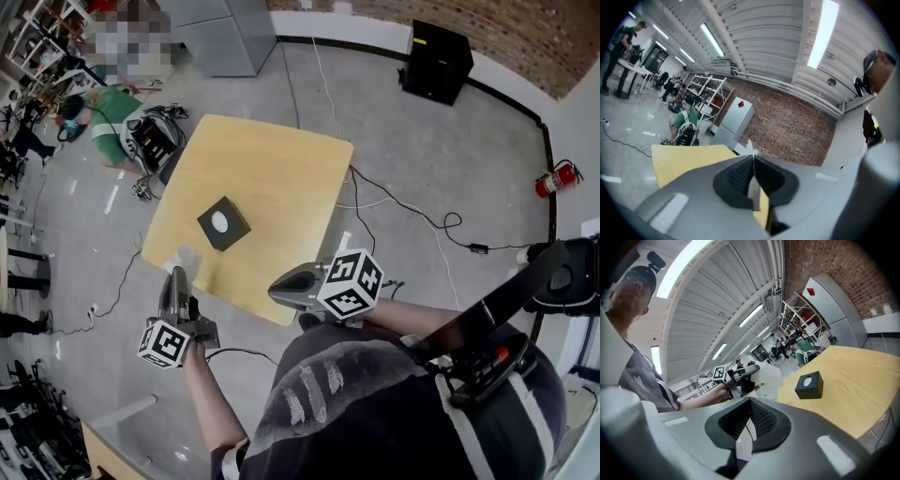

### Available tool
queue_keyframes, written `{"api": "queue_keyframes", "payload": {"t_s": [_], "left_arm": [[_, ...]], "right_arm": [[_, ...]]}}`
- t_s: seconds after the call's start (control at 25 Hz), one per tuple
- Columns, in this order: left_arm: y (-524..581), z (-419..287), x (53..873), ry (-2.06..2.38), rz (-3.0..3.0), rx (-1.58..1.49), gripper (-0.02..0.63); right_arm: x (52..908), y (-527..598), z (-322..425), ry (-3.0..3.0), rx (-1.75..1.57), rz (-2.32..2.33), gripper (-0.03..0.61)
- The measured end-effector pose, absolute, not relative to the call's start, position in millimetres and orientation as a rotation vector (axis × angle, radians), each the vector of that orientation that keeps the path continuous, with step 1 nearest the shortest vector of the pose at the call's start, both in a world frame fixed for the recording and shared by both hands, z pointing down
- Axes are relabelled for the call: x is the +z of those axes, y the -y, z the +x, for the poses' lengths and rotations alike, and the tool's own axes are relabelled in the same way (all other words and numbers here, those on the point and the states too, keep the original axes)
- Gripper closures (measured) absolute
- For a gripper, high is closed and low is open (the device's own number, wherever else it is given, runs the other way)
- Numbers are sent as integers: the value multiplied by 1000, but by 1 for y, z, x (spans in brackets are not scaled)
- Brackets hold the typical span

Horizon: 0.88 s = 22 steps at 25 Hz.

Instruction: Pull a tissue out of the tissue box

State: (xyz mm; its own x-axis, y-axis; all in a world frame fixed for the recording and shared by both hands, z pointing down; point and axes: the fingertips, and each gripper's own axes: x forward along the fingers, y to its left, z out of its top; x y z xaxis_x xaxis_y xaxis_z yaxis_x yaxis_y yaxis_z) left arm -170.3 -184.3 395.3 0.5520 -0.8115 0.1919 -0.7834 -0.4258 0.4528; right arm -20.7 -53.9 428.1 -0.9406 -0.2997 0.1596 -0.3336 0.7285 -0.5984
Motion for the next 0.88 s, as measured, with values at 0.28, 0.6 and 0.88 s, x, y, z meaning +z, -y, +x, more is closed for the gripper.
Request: {"api": "queue_keyframes", "payload": {"t_s": [0.28,0.6,0.88], "left_arm": [[137,-117,366,1430,2394,47,611],[115,-119,356,1527,2389,130,612],[94,-130,363,1538,2373,60,612]], "right_arm": [[427,40,7,2867,1099,385,580],[432,56,-7,2894,1033,225,580],[420,49,-19,2909,949,190,580]]}}
